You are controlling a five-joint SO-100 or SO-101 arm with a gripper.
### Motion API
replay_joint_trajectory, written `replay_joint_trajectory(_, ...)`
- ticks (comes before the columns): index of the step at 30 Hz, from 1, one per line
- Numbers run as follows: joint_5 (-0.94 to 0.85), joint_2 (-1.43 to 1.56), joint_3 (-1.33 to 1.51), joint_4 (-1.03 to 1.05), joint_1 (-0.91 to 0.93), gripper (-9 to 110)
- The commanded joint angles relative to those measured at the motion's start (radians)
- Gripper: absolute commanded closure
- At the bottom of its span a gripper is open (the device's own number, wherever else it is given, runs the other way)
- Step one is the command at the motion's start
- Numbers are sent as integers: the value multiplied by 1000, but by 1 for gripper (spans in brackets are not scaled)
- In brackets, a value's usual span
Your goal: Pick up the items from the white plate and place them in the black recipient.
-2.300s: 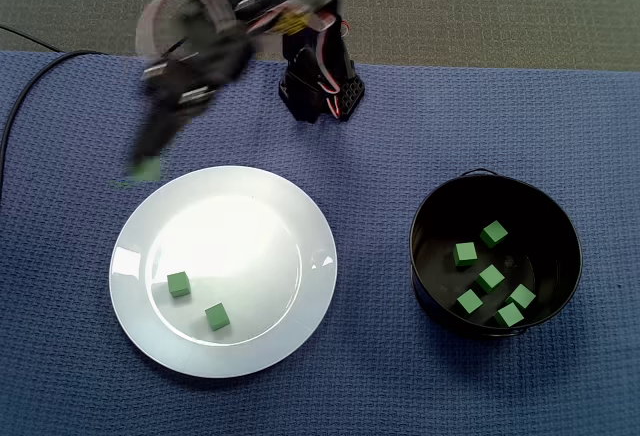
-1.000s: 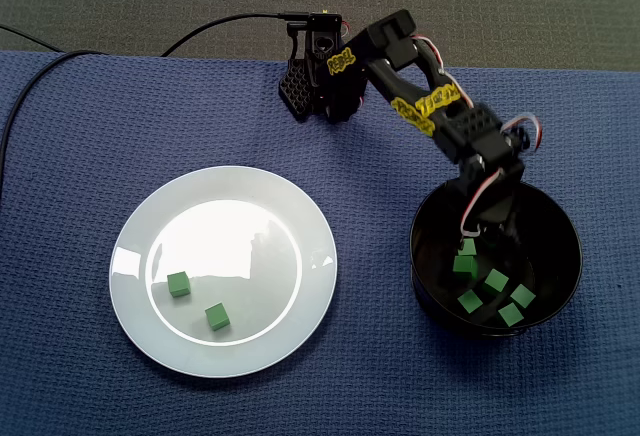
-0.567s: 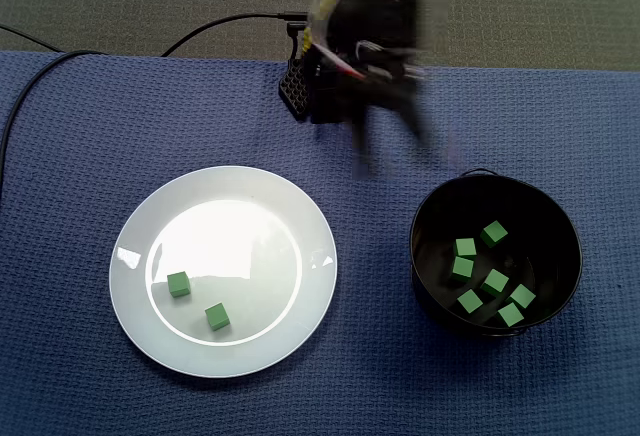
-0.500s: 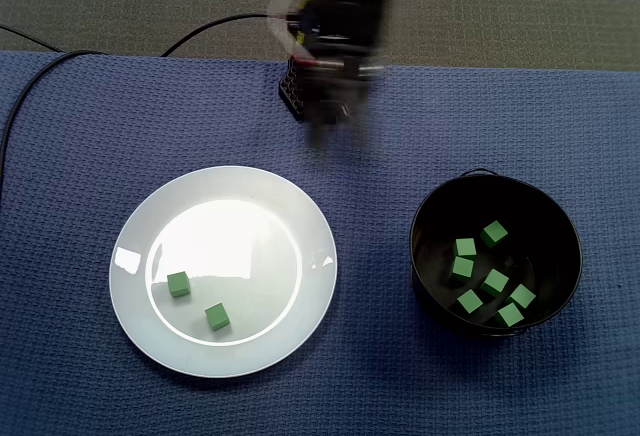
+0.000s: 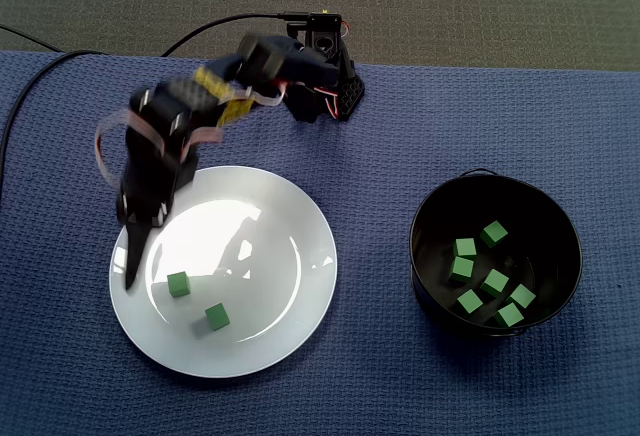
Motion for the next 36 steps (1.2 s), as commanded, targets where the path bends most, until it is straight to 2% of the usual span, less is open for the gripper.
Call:
replay_joint_trajectory(1, -160, -129, -98, 5, -26, 57)
replay_joint_trajectory(8, -319, -198, -104, 77, -43, 58)
replay_joint_trajectory(26, -287, -314, -130, 12, -67, 62)
replay_joint_trajectory(30, -272, -318, -130, -5, -67, 68)
replay_joint_trajectory(36, -242, -316, -130, -26, -64, 91)
